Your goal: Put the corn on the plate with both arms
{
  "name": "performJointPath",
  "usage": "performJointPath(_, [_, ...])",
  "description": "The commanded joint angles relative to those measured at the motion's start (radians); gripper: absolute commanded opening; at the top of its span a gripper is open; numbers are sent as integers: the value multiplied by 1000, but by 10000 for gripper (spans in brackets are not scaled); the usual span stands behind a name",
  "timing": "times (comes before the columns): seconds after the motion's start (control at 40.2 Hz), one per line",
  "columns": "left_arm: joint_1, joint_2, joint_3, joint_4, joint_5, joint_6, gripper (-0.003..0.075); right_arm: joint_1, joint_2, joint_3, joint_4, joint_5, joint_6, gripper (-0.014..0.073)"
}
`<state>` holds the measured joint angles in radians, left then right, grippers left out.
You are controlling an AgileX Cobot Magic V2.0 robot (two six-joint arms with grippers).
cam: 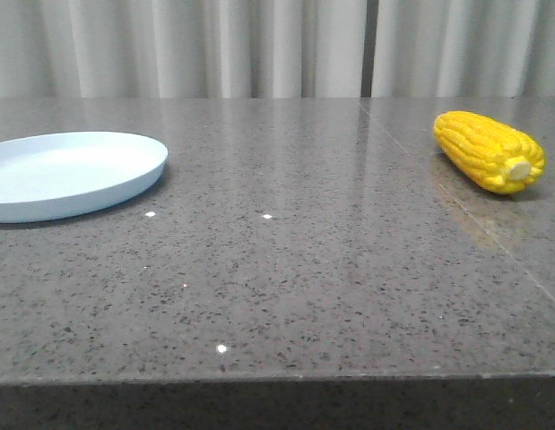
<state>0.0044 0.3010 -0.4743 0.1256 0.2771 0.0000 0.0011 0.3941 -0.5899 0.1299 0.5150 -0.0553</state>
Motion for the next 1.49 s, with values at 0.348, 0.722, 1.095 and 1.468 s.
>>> performJointPath(0.348, [-6,343,-201,-78,127,0,617,1,14,-36,1,-69,-6,646])
performJointPath(0.722, [-156,832,-505,-101,463,-6,617,1,14,-36,1,-69,-6,646])
performJointPath(1.095, [-154,1194,-716,-155,582,-6,617,1,14,-36,1,-69,-6,646])
performJointPath(1.468, [-154,1270,-718,-174,582,-6,531,1,14,-36,1,-68,-6,646])
